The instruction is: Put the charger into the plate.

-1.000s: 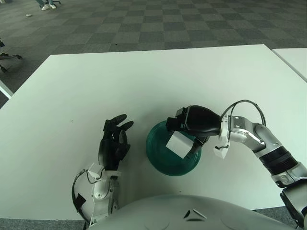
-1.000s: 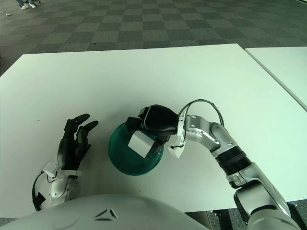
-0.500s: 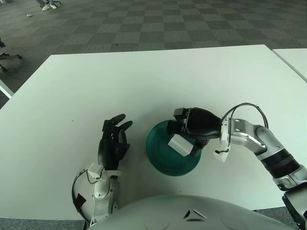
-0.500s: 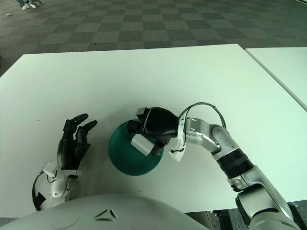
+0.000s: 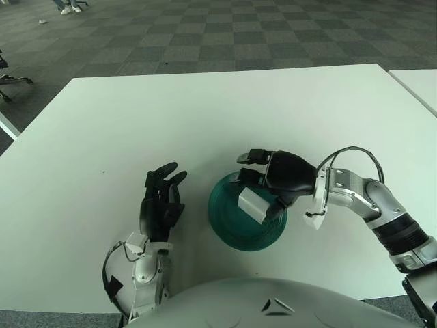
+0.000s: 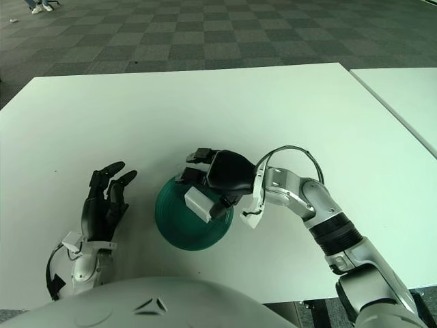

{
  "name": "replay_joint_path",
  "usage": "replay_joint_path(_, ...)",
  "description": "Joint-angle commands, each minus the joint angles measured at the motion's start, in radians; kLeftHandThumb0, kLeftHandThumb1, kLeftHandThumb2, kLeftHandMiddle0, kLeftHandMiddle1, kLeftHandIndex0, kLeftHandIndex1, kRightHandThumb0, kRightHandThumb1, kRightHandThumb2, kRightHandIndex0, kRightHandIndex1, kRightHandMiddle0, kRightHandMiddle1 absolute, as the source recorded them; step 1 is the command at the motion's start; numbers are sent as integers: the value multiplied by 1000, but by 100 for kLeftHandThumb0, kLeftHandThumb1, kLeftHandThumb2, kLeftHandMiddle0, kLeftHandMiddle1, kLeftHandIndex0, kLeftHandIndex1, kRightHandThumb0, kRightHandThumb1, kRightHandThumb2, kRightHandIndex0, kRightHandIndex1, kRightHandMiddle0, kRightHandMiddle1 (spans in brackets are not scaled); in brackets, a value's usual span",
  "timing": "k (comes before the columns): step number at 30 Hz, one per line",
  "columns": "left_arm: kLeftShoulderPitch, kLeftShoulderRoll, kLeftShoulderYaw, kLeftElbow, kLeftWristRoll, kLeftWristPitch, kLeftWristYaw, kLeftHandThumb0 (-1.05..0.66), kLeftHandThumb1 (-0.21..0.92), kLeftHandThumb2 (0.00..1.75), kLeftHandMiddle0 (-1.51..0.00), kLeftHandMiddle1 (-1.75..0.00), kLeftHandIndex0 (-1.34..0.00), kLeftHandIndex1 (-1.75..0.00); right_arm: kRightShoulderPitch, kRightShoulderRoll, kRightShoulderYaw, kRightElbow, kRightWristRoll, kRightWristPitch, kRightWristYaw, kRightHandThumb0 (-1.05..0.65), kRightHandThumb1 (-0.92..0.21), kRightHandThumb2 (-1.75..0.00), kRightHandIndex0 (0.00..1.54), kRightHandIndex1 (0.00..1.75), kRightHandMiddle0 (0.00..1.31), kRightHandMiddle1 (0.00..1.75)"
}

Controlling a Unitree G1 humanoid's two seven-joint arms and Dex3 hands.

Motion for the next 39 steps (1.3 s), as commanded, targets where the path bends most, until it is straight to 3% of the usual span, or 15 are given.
replay_joint_path(1,23,-67,-27,80,-21,33,17,-83,92,53,-23,-96,-18,-125,14,8,-19,-1,40,25,6,-104,-92,-93,6,1,0,9)
replay_joint_path(6,23,-63,-31,76,-18,37,24,-83,92,53,-23,-97,-18,-125,35,24,-24,17,73,48,-9,-105,-92,-93,5,0,0,7)
replay_joint_path(12,25,-57,-39,75,0,32,39,-84,92,55,-26,-98,-21,-124,90,89,-20,131,81,43,-129,-105,-92,-90,8,1,0,10)
replay_joint_path(19,30,-56,-47,60,-19,50,38,-84,92,56,-26,-97,-23,-123,124,129,-63,165,177,45,-171,-104,-92,-89,9,1,0,12)
replay_joint_path(23,33,-52,-48,59,-16,49,41,-84,92,55,-26,-98,-22,-122,120,97,-141,202,372,61,-111,-104,-92,-87,10,1,0,13)
replay_joint_path(27,36,-48,-49,59,-17,48,40,-84,92,55,-25,-98,-20,-122,130,75,-178,185,492,96,-37,-103,-92,-86,11,2,0,13)
replay_joint_path(31,42,-44,-48,61,-26,44,32,-85,92,55,-24,-99,-18,-120,170,110,-215,150,657,239,38,-103,-92,-87,12,2,0,13)
replay_joint_path(35,43,-42,-47,70,-32,32,25,-86,92,55,-23,-99,-16,-119,189,173,-267,286,816,255,72,-101,-92,-92,16,3,0,20)
replay_joint_path(39,50,-42,-49,73,-43,24,15,-87,92,56,-22,-98,-14,-118,218,217,-308,307,912,299,100,-99,-92,-95,21,3,0,29)
